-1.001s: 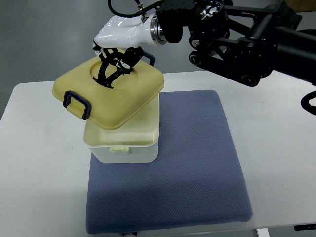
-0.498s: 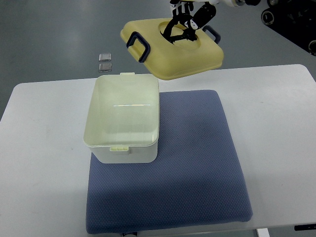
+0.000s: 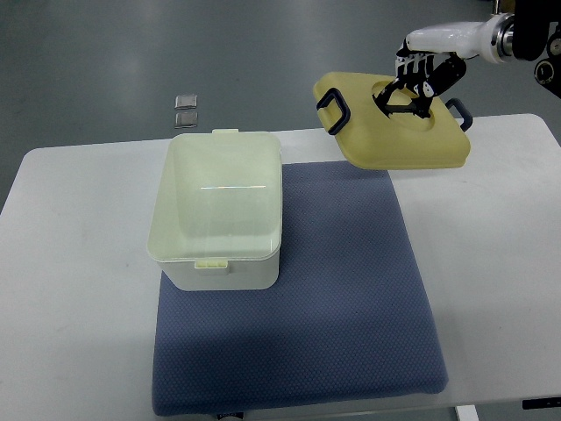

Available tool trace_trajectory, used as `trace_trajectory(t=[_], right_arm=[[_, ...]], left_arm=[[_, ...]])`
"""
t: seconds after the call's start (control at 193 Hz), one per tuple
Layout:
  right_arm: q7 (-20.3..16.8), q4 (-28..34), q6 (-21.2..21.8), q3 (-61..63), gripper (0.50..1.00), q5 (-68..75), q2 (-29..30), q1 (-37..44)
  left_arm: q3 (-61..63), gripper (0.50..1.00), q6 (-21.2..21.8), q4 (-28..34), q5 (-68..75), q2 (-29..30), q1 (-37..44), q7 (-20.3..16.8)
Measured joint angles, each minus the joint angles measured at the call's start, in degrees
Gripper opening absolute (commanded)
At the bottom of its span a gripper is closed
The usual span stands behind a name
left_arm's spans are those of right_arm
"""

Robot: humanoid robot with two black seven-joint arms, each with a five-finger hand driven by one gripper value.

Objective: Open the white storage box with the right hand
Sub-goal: 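Carry the lid onto the blue mat beside the box and lower it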

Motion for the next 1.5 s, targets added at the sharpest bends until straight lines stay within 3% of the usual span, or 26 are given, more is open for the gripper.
trace_trajectory(t=[0.566,1.038,1.058,1.074,1.116,1.173,1.308,1.5], right_arm=[[-3.30,0.13,2.40,0.07,0.500,2.54,2.77,-6.42],[-6.31,-0.14,1.61,0.15,0.500,5.35,7.99,-9.37],[-6.31,-0.15,1.58,0.18,0.535,5.34,8.06,-9.50],[-6.31,-0.15,1.55,0.22,0.594,5.33,8.13,-9.58],[-6.31,-0.20,1.51,0.33,0.692,5.32,8.31,-9.77],[-6.31,-0.37,1.47,0.54,0.756,5.31,8.53,-9.91],[-6.31,-0.73,1.46,0.80,0.819,5.30,8.79,-10.31],[-6.31,-0.77,1.79,0.81,0.844,5.31,8.37,-10.35]], left_arm=[[0.00,1.000,0.00,0.00,0.00,0.00,0.01,0.00],[0.00,1.000,0.00,0.00,0.00,0.00,0.00,0.00],[0.00,1.000,0.00,0.00,0.00,0.00,0.00,0.00],[0.00,1.000,0.00,0.00,0.00,0.00,0.00,0.00],[0.00,1.000,0.00,0.00,0.00,0.00,0.00,0.00],[0.00,1.000,0.00,0.00,0.00,0.00,0.00,0.00],[0.00,1.000,0.00,0.00,0.00,0.00,0.00,0.00],[0.00,1.000,0.00,0.00,0.00,0.00,0.00,0.00]])
